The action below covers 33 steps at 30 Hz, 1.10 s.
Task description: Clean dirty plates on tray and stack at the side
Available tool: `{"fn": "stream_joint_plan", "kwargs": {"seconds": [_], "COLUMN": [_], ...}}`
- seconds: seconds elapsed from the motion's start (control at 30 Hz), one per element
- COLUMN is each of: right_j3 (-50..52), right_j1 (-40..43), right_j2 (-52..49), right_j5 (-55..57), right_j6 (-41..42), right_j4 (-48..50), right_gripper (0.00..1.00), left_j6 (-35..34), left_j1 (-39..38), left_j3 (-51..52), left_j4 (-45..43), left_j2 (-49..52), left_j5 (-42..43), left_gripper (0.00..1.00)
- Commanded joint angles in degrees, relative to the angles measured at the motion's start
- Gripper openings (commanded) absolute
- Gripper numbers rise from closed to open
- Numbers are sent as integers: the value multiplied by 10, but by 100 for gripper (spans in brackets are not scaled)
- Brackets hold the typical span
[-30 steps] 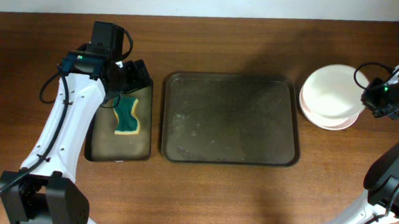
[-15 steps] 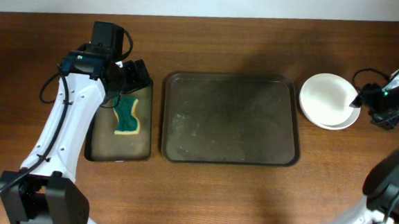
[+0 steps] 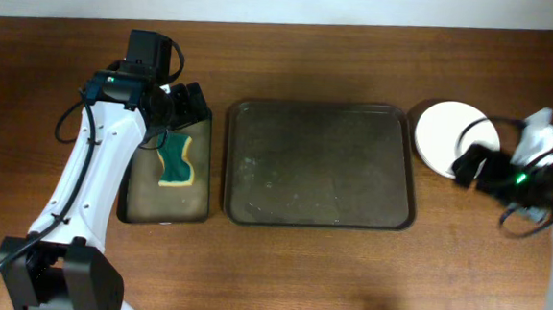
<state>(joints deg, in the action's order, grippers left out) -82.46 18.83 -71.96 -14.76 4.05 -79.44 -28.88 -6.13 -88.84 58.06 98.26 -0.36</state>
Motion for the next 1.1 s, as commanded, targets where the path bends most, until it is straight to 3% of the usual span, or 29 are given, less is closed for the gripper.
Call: {"fn": "stream_joint_plan", "kwargs": {"seconds": [0.0, 0.17, 0.63, 0.77, 0.87, 1.07], "right_j3": [81, 134, 137, 153, 190, 336], "right_j1": [-44, -61, -61, -62, -86, -172], "right_j2": [63, 88, 24, 46, 103, 317], "right_j5": [-28, -26, 2, -18, -31, -31], "right_j6": [-6, -6, -6, -6, -6, -6], "right_j4": [-9, -9, -6, 38, 103, 294], "right_gripper": [98, 98, 98, 98, 98, 98], "left_j6": [7, 7, 7, 7, 7, 7], "left_j1": [0, 0, 0, 0, 0, 0], "left_j3": [-5, -5, -5, -5, -5, -5], "left_j4": [1, 1, 1, 1, 1, 1], "left_j2": [2, 2, 2, 2, 2, 2], "left_j5": [4, 4, 4, 4, 4, 4], "left_gripper": [99, 99, 99, 99, 99, 99]}}
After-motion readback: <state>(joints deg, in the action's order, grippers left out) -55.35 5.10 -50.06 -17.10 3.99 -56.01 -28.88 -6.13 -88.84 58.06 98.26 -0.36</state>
